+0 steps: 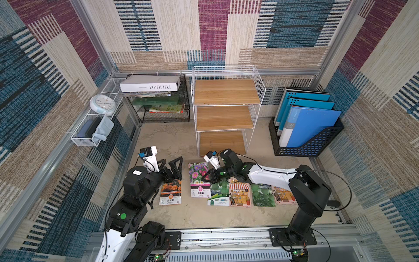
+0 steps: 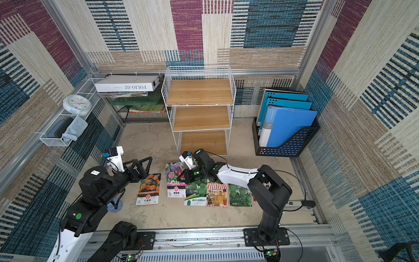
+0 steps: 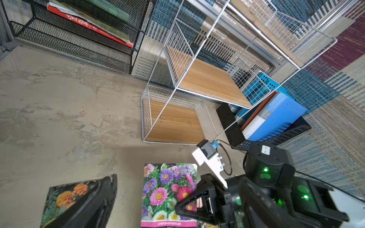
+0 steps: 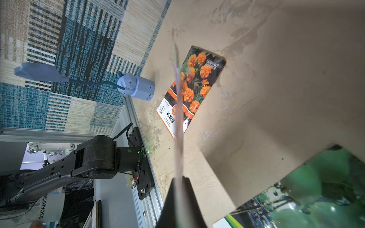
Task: Take the seed bag off the shelf
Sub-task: Place the seed packet at the center of the board.
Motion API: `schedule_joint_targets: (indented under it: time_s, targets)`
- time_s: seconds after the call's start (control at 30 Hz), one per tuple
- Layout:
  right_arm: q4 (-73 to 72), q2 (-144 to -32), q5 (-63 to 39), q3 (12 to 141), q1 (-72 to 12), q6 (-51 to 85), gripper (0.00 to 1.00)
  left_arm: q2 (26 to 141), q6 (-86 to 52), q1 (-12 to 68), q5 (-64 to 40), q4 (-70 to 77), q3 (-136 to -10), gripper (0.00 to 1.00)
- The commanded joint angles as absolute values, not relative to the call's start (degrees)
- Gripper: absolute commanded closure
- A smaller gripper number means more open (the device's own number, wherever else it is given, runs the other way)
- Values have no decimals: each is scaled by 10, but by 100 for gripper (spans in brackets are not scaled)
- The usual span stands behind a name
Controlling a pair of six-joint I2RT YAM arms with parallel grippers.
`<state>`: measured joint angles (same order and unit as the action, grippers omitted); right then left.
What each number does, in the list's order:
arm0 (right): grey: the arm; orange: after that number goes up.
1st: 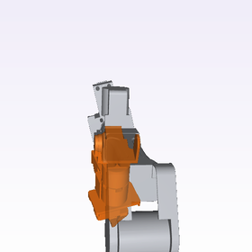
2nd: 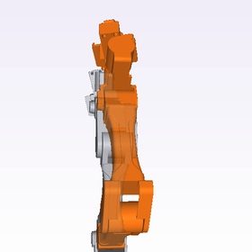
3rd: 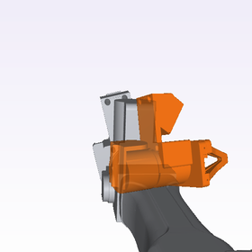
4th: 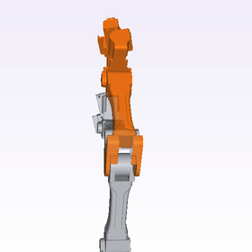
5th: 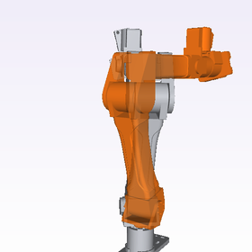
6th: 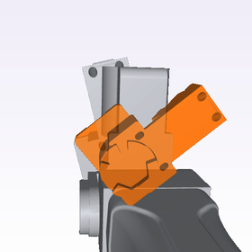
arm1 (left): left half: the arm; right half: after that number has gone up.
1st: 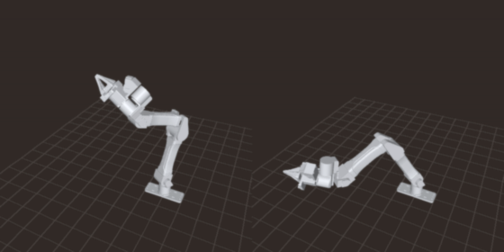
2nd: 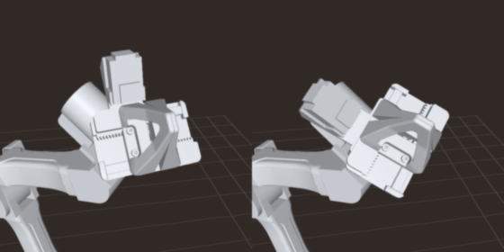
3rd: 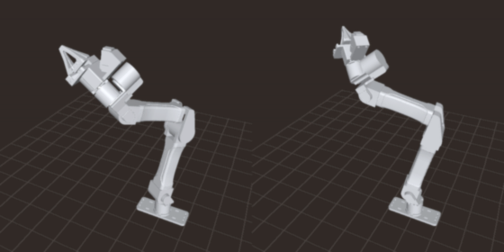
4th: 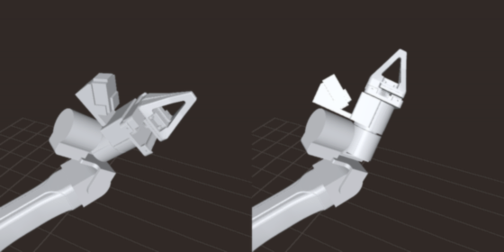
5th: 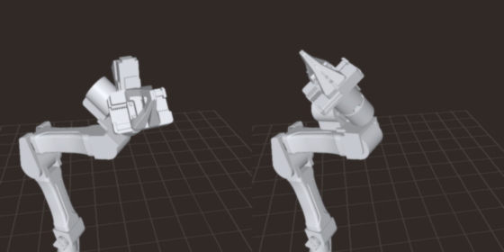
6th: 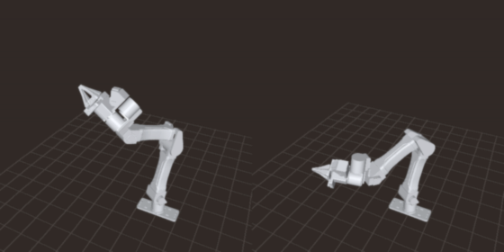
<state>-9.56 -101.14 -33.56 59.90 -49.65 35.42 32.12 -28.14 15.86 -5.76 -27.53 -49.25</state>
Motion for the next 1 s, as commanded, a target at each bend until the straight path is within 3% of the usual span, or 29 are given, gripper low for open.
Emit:
schedule_joint_targets:
  time_s: [0.0, 0.73, 0.87, 0.97]
  targets:
    - [-119, -1037, -326, 607, -508, 400, 100, 327, -291, 158, -46, -300, -506, 1]
    - [-116, -1173, -307, 660, -532, 469, 100, 355, -294, 158, -69, -332, -528, 1]
    - [-88, -1183, -300, 677, -532, 462, 81, 354, -292, 158, -69, -334, -529, 1]
    - [-69, -1185, -293, 685, -532, 457, 72, 354, -290, 158, -69, -336, -528, 1]
